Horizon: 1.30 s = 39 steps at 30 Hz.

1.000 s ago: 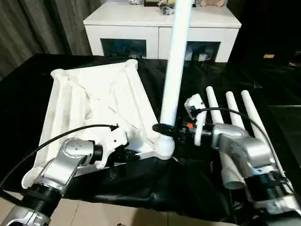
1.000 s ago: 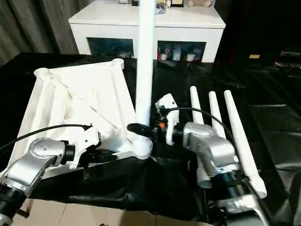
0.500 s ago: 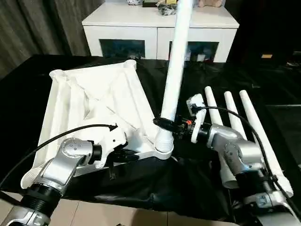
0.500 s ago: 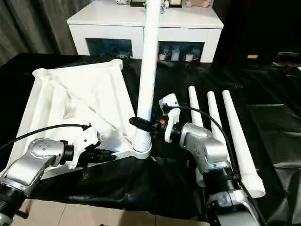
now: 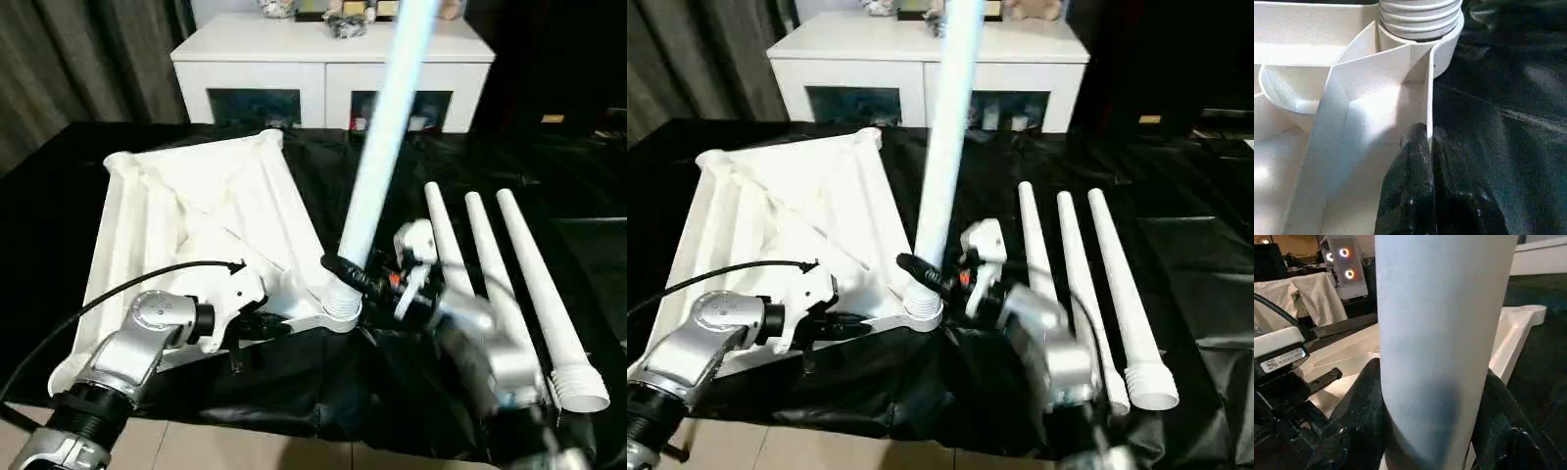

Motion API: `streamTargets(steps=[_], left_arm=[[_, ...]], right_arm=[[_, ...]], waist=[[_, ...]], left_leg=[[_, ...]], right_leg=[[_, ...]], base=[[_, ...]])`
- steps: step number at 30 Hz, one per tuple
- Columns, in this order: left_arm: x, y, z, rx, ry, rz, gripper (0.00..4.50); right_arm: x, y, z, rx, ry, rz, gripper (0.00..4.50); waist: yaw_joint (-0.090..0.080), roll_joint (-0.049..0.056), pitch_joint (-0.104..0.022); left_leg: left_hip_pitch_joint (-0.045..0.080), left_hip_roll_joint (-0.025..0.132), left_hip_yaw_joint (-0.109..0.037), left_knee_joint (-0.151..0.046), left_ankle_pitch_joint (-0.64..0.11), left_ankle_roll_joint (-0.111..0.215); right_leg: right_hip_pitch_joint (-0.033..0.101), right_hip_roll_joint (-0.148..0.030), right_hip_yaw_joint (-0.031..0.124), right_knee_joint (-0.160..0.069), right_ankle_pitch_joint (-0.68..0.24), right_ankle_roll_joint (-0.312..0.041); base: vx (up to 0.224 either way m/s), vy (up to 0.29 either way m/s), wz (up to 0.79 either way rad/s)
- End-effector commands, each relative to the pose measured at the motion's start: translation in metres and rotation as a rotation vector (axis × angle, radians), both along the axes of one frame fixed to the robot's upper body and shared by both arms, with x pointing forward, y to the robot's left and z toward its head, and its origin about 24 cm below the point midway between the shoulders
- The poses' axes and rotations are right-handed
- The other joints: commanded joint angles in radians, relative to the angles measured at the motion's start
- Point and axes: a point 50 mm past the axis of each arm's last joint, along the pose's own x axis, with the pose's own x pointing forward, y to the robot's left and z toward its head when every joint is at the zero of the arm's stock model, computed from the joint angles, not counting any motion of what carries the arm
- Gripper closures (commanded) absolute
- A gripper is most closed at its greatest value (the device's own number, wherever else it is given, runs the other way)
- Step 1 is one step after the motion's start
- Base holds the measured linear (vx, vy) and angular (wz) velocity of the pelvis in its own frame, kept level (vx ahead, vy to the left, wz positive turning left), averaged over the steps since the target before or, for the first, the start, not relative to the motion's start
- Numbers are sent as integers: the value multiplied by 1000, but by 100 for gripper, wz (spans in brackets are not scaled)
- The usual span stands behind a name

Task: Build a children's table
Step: Insert table leg to table base

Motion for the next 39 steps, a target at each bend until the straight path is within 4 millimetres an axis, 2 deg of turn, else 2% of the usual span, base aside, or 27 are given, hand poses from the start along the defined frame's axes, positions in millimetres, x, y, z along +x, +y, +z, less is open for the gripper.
streamTargets(steps=[1, 2, 3, 4, 5, 6, 7, 9, 10, 11, 12, 13, 14, 15, 16, 17, 18, 19, 20, 21, 23, 28, 33, 34, 35, 37, 39], left_arm=[[5, 5, 3, -4, -16, 34, 450], [5, 5, 3, -3, -17, 34, 450], [5, 5, 4, -2, -17, 34, 450], [6, 5, 4, 0, -18, 33, 450], [6, 5, 4, 1, -19, 32, 450], [6, 6, 4, 3, -19, 31, 450], [6, 6, 4, 3, -19, 31, 450], [6, 6, 4, 4, -20, 31, 450], [6, 7, 5, 4, -21, 31, 450], [6, 7, 5, 5, -20, 31, 450], [5, 7, 5, 5, -20, 31, 450], [5, 7, 5, 5, -20, 31, 450], [5, 7, 5, 5, -20, 31, 450], [5, 7, 5, 5, -20, 31, 450], [5, 7, 5, 5, -20, 31, 450], [5, 7, 5, 6, -22, 29, 450], [5, 7, 5, 6, -22, 29, 450], [5, 7, 5, 6, -22, 29, 450], [4, 7, 4, 8, -22, 29, 450], [4, 7, 4, 8, -22, 29, 450], [4, 6, 3, 9, -23, 29, 450], [3, 6, 3, 11, -19, 26, 450], [3, 6, 2, 17, -18, 24, 450], [3, 6, 2, 18, -19, 24, 450], [4, 6, 2, 19, -20, 25, 450], [4, 6, 2, 21, -21, 26, 450], [4, 6, 2, 21, -21, 26, 450]], right_arm=[[-5, -14, -23, -79, 72, -83, 268], [-6, -15, -24, -81, 66, -89, 268], [-8, -15, -28, -80, 76, -89, 268], [-9, -15, -31, -81, 87, -87, 268], [-10, -15, -33, -82, 94, -86, 268], [-11, -14, -34, -82, 104, -81, 268], [-12, -13, -35, -82, 108, -78, 268], [-13, -12, -35, -86, 115, -66, 268], [-15, -10, -35, -101, 130, -30, 268], [-16, -9, -35, -110, 136, -10, 268], [-17, -8, -35, -125, 144, 16, 268], [-17, -6, -35, -138, 150, 43, 268], [-18, -5, -34, -154, 155, 67, 268], [-17, -4, -33, -174, 159, 95, 268], [-17, -4, -33, -178, 160, 102, 268], [-15, -1, -27, -232, 175, 183, 268], [-15, -1, -27, -234, 176, 185, 268], [-14, 0, -26, -254, 185, 210, 268], [-14, 0, -26, -297, 206, 264, 268], [-14, 0, -26, -299, 207, 266, 268], [-16, -1, -26, -318, 245, 304, 268], [-9, -2, -26, -345, 312, 338, 268], [7, -4, -33, -383, 330, 240, 268], [8, -4, -33, -386, 328, 227, 268], [12, -3, -34, -393, 321, 197, 268], [16, 0, -35, -398, 316, 161, 268], [17, 2, -35, -399, 316, 163, 268]], waist=[[-7, 5, -39], [-9, 5, -38], [-10, 11, -39], [-14, 6, -39], [-14, 6, -39], [-14, 17, -39], [-16, 11, -39], [-15, 13, -40], [-16, 7, -40], [-14, 9, -39], [-15, 5, -39], [-14, 8, -39], [-17, -1, -38], [-15, -2, -39], [-14, 3, -38], [-15, -5, -37], [-15, -4, -38], [-14, -2, -38], [-16, -15, -37], [-14, -11, -38], [-11, -10, -39], [-10, -18, -39], [-17, -17, -34], [-19, -14, -34], [-22, -16, -32], [-29, -15, -28], [-36, -15, -28]], left_leg=[[14, 63, -34, -101, -385, -43], [11, 63, -34, -102, -381, -41], [9, 61, -35, -102, -377, -36], [6, 61, -35, -102, -371, -28], [7, 61, -34, -101, -366, -21], [7, 61, -35, -101, -367, -21], [6, 62, -34, -101, -367, -19], [7, 63, -35, -102, -364, -17], [6, 63, -34, -103, -362, -16], [6, 63, -35, -104, -357, -14], [6, 64, -34, -104, -357, -12], [7, 64, -34, -104, -357, -13], [6, 64, -33, -105, -361, -13], [6, 64, -34, -104, -357, -12], [7, 64, -33, -104, -352, -11], [6, 64, -33, -104, -352, -9], [5, 63, -33, -103, -346, -8], [7, 64, -32, -102, -339, -6], [6, 65, -31, -103, -337, -6], [5, 64, -33, -102, -328, -5], [10, 65, -30, -101, -319, -2], [5, 65, -29, -101, -294, 1], [11, 65, -33, -105, -370, -26], [14, 66, -35, -106, -384, -33], [14, 65, -37, -107, -409, -42], [18, 63, -41, -110, -465, -57], [19, 64, -47, -113, -503, -62]], right_leg=[[11, -70, 49, -95, -319, -190], [13, -70, 48, -93, -306, -194], [17, -71, 47, -92, -298, -199], [19, -70, 46, -92, -294, -202], [18, -71, 47, -94, -305, -200], [18, -73, 47, -93, -310, -201], [18, -72, 47, -95, -313, -199], [18, -72, 47, -94, -311, -199], [18, -70, 47, -95, -311, -199], [19, -70, 46, -93, -311, -197], [19, -69, 46, -94, -312, -196], [18, -69, 47, -94, -312, -195], [18, -69, 47, -96, -321, -193], [18, -70, 47, -94, -324, -192], [16, -71, 48, -95, -330, -191], [18, -70, 48, -96, -343, -187], [19, -70, 48, -94, -344, -186], [15, -72, 49, -97, -347, -184], [16, -71, 49, -99, -353, -182], [19, -72, 49, -95, -351, -182], [14, -72, 51, -97, -347, -183], [17, -73, 50, -94, -324, -190], [8, -74, 50, -103, -425, -177], [6, -75, 50, -103, -439, -176], [4, -76, 50, -107, -465, -169], [-1, -76, 49, -114, -525, -145], [-2, -76, 47, -116, -554, -128]], base=[[0, 0, 0], [0, 0, 0], [0, 0, 0], [0, 0, 0], [0, 0, 0], [0, 0, 0], [0, 0, 0], [0, 0, 0], [0, 0, 0], [0, 0, 0], [0, 0, 0], [0, 0, 0], [0, 0, 0], [0, 0, 0], [0, 0, 0], [0, 0, 0], [0, 0, 0], [0, 0, 0], [0, 0, 0], [0, 0, 0], [0, 0, 0], [0, 0, 0], [0, 0, 0], [0, 0, 0], [0, 0, 0], [0, 0, 0], [0, 0, 0]])
